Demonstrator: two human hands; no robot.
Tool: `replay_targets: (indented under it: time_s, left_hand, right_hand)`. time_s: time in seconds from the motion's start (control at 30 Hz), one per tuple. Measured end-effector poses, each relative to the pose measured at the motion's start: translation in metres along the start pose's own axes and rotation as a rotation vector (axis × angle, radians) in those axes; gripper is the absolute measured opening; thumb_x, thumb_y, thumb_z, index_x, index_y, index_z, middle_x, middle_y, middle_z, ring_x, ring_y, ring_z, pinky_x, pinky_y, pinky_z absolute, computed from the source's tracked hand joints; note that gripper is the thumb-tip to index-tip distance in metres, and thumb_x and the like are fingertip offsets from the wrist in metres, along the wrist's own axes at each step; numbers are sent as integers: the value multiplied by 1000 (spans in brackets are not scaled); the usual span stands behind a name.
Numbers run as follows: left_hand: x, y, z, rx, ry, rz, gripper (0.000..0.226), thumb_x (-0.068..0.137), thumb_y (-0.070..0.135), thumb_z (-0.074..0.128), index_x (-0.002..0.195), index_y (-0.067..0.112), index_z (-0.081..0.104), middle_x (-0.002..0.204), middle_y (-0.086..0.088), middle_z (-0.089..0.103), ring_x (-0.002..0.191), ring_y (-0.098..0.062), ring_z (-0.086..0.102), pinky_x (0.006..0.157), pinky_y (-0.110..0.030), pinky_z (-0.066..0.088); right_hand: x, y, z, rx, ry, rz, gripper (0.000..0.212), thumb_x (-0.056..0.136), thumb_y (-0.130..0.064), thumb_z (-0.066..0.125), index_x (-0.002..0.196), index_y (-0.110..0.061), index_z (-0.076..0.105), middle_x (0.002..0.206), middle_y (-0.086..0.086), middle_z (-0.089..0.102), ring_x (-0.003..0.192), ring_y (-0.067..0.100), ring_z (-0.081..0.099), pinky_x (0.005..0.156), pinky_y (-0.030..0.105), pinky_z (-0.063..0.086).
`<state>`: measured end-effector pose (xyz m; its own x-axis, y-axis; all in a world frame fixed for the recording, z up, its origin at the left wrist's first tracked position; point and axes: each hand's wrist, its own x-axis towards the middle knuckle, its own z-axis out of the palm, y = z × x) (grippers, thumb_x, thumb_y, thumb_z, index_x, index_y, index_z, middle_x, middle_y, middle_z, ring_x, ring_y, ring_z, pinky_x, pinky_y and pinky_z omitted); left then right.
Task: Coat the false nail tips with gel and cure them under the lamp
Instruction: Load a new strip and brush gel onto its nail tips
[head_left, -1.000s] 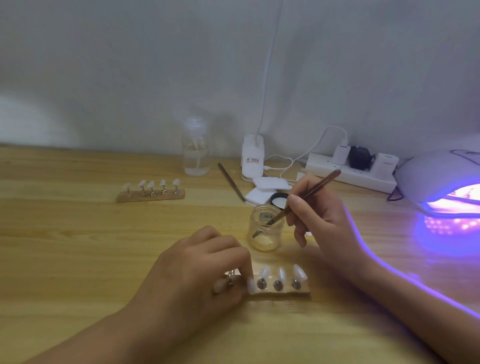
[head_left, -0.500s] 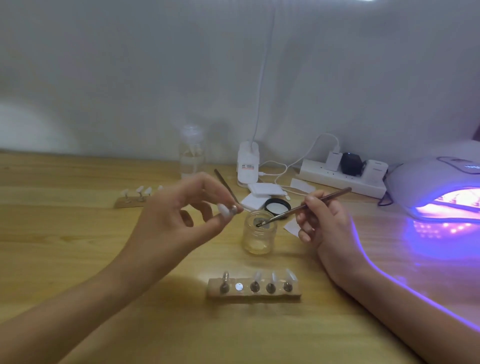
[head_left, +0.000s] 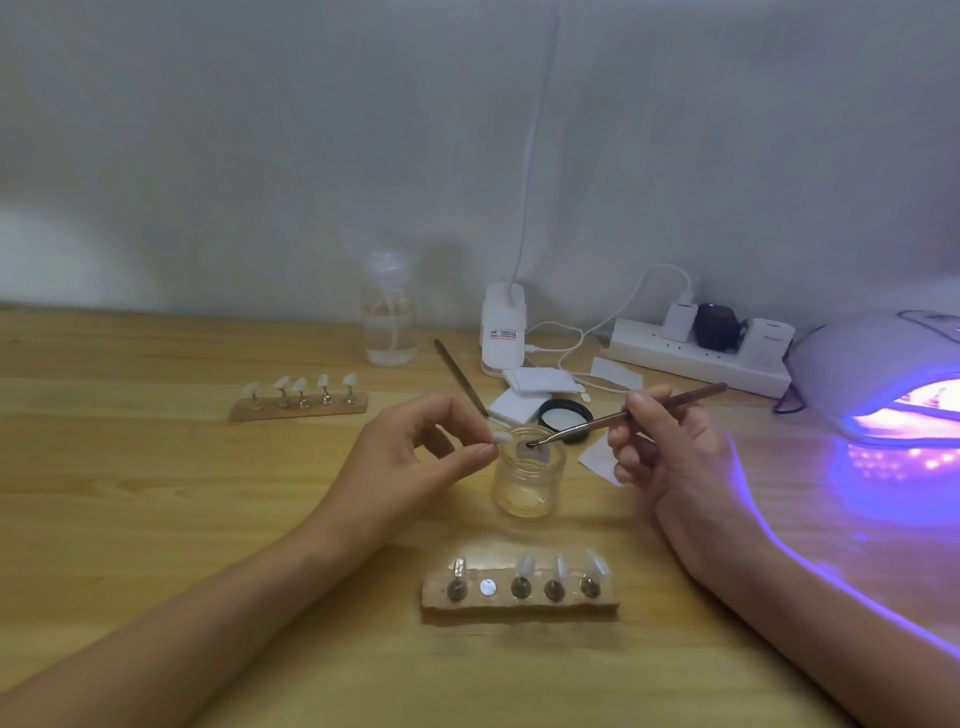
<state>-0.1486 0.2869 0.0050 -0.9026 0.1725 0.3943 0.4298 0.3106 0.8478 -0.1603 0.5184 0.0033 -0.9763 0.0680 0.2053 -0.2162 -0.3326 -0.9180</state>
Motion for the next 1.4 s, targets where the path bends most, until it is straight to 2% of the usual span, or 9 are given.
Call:
replay_targets:
  time_s: [0.17,0.33,0.53,0.67,0.87,1.03,1.13,1.3,1.4]
  left_hand:
    - [-2,-3,1,-25,-13,-4,14,82,23,77,78,33,67,85,17,67,71,-2,60,60,-10,45]
    - [-2,-3,2,-64,-30,-3,18,83,14,76,78,30,69,88,9,70,68,-4,60,62,-11,46]
    - [-1,-2,4,-9,-11,17,16,82,15,77,77,27,68,85,13,69,72,-2,56,62,-8,40]
    - [-1,-3,4,14,-8,40,12,81,15,77,78,21,68,84,12,68,70,-2,53,61,-8,39]
    - [-2,-3,4,20,-13,68,11,82,13,77,78,17,68,79,17,64,67,-2,51,59,-7,36]
    - [-2,-4,4,38,-10,90,12,82,13,77,77,18,67,79,20,64,66,-1,49,60,-6,36]
    - [-2,-5,4,43,-4,89,12,82,14,77,77,19,67,79,19,63,66,-1,48,59,-8,36]
    - [-2,-5,4,50,-1,94,13,82,13,77,77,20,68,80,20,64,66,0,49,60,-7,37]
    - [-2,-5,4,52,3,92,14,82,14,78,76,21,67,80,20,64,65,0,49,59,-8,37]
  right_hand:
    - [0,1,-1,5,-20,6,9,94,-17,57,85,-19,57,63,4,63,49,10,56,47,21,49]
    - [0,-4,4,-47,-120,-70,12,83,-26,61,72,-29,64,65,6,63,52,13,58,48,23,50]
    - [1,-3,6,-6,-128,-72,24,96,-18,57,73,-24,59,65,5,63,52,11,57,49,22,50]
    - [2,-1,8,-12,-173,-63,20,92,-22,57,72,-24,61,66,5,63,54,12,58,50,23,50]
    - [2,0,5,-49,-117,-56,32,100,-15,53,71,-26,62,66,5,63,54,12,58,50,23,50]
    - [1,0,8,-60,-164,-64,21,94,-21,56,74,-22,60,65,4,63,54,13,58,51,24,51]
    - [1,0,6,-55,-106,-63,32,100,-13,52,72,-23,60,64,4,62,53,12,57,49,23,50]
    - [0,0,8,-64,-170,-89,23,96,-19,55,74,-23,60,65,3,62,54,12,57,50,23,50]
    - [1,1,7,-80,-115,-83,30,100,-13,53,73,-23,60,64,4,63,53,12,57,50,23,51]
